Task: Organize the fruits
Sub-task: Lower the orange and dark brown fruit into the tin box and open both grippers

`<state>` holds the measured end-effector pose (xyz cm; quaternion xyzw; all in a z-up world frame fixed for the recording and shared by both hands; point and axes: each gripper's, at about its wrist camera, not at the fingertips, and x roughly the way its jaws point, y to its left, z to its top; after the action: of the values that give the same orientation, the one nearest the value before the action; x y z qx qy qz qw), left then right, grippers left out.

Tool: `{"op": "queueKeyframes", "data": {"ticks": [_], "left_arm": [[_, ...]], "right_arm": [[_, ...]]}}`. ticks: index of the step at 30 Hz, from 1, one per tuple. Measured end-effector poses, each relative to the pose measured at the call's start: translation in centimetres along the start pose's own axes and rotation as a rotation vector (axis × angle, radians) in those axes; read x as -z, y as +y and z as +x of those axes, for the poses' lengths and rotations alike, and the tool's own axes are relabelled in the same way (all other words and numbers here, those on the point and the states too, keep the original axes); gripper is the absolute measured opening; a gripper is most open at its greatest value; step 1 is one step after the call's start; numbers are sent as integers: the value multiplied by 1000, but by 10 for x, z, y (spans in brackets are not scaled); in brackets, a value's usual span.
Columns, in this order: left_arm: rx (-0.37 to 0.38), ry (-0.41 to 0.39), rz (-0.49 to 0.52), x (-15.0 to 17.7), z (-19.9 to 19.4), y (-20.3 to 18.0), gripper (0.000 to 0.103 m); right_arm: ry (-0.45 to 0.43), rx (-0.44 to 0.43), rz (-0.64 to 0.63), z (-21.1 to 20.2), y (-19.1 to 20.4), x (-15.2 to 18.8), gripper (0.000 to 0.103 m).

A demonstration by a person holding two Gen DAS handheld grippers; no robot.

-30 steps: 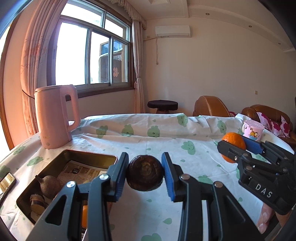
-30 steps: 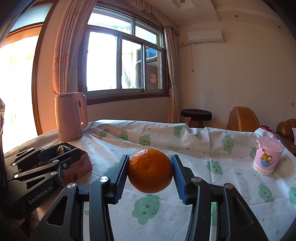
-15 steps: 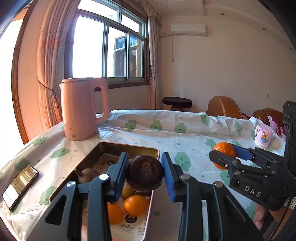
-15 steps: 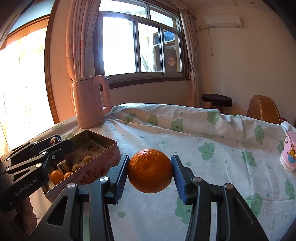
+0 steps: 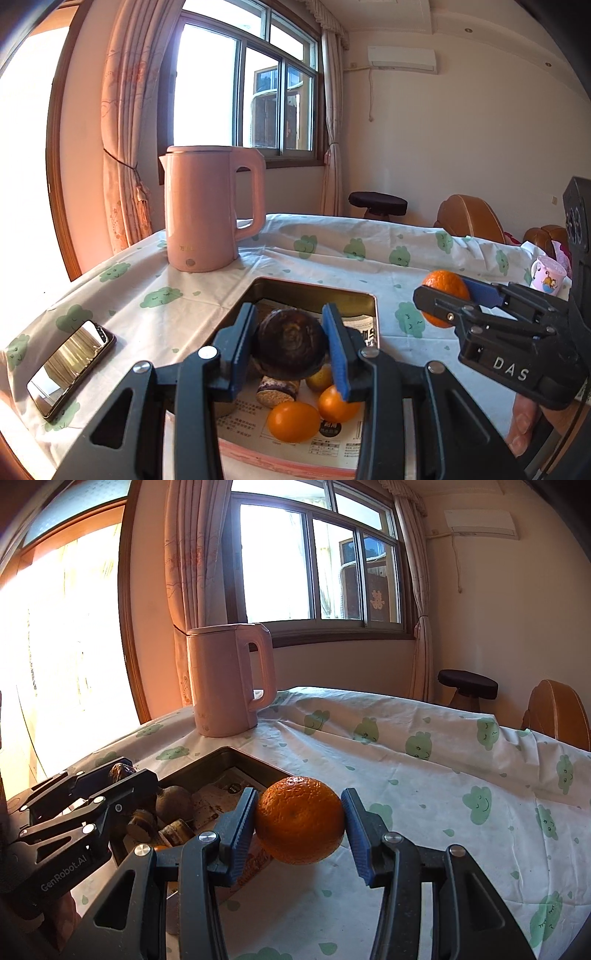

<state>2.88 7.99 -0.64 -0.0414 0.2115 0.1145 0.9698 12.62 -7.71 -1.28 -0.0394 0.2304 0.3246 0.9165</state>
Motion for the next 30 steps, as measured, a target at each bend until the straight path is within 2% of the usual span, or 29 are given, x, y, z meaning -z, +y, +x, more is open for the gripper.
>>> {"op": "queueKeyframes", "data": {"ticks": [16,30], "left_arm": [[-60,31,-20,7,7,27,39],[-62,53,-35,12,9,39,39]], "right_arm": [[13,-45,-33,22,30,-10,49],[57,-69,-55,49,54,-15,49]]}}
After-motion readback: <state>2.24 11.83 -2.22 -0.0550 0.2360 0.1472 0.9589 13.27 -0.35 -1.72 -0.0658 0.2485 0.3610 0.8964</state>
